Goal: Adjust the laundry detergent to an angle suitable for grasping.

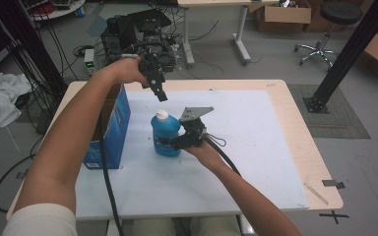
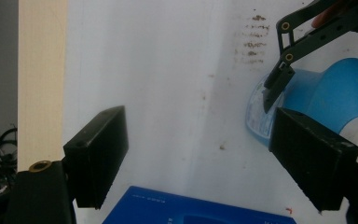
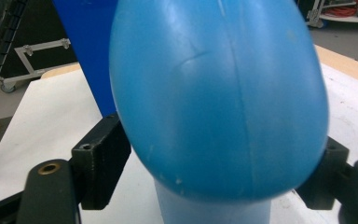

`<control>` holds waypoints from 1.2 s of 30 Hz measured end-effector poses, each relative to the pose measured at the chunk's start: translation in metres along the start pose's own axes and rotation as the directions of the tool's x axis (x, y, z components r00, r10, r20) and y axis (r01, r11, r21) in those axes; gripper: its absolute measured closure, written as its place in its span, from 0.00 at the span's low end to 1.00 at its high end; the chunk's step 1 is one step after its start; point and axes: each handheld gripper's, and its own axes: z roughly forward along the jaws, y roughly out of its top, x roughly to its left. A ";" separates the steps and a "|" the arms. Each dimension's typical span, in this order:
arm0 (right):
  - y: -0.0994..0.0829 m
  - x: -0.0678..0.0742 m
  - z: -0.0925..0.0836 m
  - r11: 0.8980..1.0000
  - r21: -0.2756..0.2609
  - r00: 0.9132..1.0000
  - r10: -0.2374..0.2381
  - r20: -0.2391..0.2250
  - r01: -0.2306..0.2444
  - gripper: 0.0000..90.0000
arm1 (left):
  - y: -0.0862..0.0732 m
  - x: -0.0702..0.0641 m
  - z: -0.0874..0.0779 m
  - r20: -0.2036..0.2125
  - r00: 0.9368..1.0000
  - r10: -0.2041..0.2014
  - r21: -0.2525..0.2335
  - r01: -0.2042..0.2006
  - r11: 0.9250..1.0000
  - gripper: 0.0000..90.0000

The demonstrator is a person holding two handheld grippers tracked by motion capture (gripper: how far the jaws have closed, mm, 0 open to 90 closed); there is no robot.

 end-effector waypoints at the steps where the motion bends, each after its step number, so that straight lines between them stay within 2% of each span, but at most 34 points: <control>1: 0.001 0.000 -0.001 1.000 -0.002 1.000 -0.001 0.002 0.001 0.29 | 0.000 0.000 0.000 0.002 1.000 0.000 -0.001 0.000 1.000 0.23; 23: 0.000 -0.001 -0.002 1.000 -0.007 1.000 -0.001 -0.013 0.001 0.38 | 0.000 -0.001 0.000 0.006 1.000 0.006 0.006 -0.006 1.000 0.24; 36: 0.001 -0.001 -0.003 1.000 -0.007 1.000 -0.008 -0.005 0.008 0.43 | -0.001 -0.001 -0.001 0.002 1.000 0.004 0.002 -0.004 1.000 0.24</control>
